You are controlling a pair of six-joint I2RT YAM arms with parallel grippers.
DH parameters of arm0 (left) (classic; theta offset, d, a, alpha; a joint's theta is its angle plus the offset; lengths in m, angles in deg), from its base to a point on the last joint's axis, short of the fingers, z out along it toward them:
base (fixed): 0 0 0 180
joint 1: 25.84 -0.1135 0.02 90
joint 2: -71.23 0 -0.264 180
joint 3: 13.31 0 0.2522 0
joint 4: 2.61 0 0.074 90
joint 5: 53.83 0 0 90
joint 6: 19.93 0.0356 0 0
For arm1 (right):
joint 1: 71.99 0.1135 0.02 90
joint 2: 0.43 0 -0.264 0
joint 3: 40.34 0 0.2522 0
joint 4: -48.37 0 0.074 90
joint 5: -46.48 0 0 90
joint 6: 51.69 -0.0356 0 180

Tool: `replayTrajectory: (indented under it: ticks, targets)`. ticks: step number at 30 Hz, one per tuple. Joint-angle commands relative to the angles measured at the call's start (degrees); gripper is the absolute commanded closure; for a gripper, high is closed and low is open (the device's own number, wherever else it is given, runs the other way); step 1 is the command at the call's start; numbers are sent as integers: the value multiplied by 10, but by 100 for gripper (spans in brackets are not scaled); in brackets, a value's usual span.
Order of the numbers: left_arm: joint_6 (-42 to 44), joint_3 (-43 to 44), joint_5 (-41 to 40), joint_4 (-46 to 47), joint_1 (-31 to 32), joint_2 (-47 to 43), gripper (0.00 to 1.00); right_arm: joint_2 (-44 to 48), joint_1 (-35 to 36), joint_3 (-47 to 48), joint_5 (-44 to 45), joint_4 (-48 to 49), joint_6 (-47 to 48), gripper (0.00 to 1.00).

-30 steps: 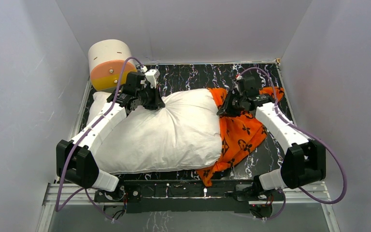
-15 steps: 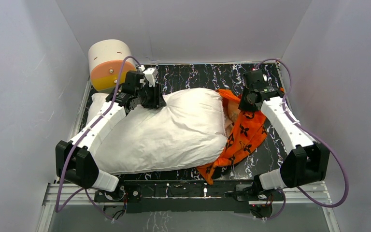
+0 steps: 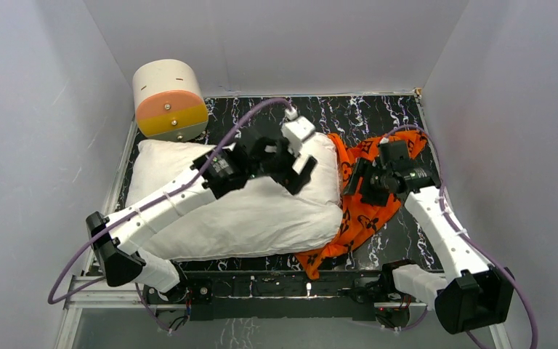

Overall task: Remove the pillowcase from the pillow
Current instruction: Remove the pillow from the pillowcase.

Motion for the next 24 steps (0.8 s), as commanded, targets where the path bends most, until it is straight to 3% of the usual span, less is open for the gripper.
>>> replayTrajectory:
  ticks: [1, 3, 4, 8, 10, 11, 12, 13, 15, 16, 21, 24]
  targets:
    - [94, -13, -40, -24, 84, 8, 2, 65, -2, -89, -100, 30, -51, 26]
    - [103, -27, -8, -32, 103, 11, 2, 106, -2, -146, -127, 49, -81, 26]
    - [105, -57, 57, -49, 116, 16, 2, 152, -3, -207, -141, 75, -111, 31]
    - [112, -75, 92, -73, 146, 71, 2, 169, -3, -224, -65, 86, -161, 79]
    - [108, -80, 93, -52, 163, 89, 2, 166, -2, -192, 17, 75, -178, 91]
    - [115, -92, 39, -41, 173, 112, 2, 164, -2, -173, 51, 69, -184, 92]
    - [118, -99, -13, -39, 177, 128, 9, 164, -2, -162, 58, 69, -186, 93]
    - [113, -106, -65, -39, 177, 145, 23, 165, -2, -151, 85, 70, -187, 93]
    - [108, -94, -128, -67, 174, 183, 90, 151, -2, -110, 187, 54, -162, 97]
    - [103, -87, -136, -68, 167, 182, 100, 138, -2, -88, 245, 36, -148, 98]
    - [79, -53, -117, -53, 112, 132, 100, 65, -4, 6, 470, -27, -97, 100]
    - [60, -27, -58, -21, 53, 83, 100, 40, -4, 38, 529, -39, -71, 99]
